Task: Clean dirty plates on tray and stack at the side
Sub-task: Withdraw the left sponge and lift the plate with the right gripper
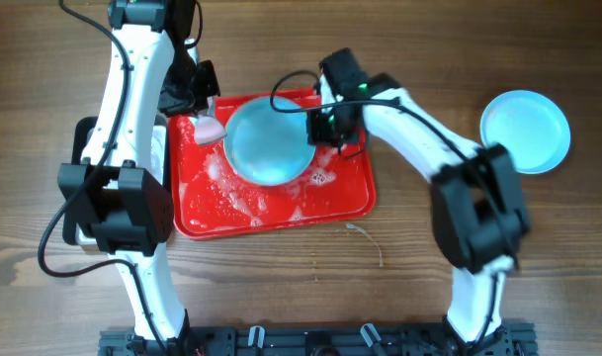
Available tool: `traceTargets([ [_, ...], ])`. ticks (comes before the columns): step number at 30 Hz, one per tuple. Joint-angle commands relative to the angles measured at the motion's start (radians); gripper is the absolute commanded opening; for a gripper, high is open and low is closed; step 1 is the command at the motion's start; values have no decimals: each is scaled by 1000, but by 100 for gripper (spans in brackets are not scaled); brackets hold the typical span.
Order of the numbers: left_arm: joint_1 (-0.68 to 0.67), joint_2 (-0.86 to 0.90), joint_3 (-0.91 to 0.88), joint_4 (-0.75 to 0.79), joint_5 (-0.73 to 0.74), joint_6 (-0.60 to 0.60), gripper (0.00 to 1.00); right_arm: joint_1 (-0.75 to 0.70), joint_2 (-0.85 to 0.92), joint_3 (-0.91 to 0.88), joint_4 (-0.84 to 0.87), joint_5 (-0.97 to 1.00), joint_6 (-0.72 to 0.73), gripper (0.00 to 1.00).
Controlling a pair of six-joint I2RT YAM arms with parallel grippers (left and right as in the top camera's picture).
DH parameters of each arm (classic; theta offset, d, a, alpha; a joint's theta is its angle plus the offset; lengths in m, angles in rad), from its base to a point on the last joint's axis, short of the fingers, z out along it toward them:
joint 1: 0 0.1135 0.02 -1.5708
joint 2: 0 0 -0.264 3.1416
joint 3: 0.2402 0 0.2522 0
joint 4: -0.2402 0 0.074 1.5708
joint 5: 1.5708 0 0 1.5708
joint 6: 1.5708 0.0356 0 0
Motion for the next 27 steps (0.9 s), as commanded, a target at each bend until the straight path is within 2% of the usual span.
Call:
traceTargets([
  [1,-1,-26,21,30,-14,-14,4,2,-189,7,-48,177,-21,4],
  [7,-28,-26,21,40,-13,-33,4,3,-350,7,-102,396,5,4],
  [16,-83,-26,20,64,-13,-33,4,34,-349,5,-102,665,-21,4],
  [21,-82,-26,20,89,-13,-33,4,144,-353,5,-95,999,-111,4],
  [27,-82,-25,20,93,-13,-32,4,324,-352,5,-92,1351,-128,4],
])
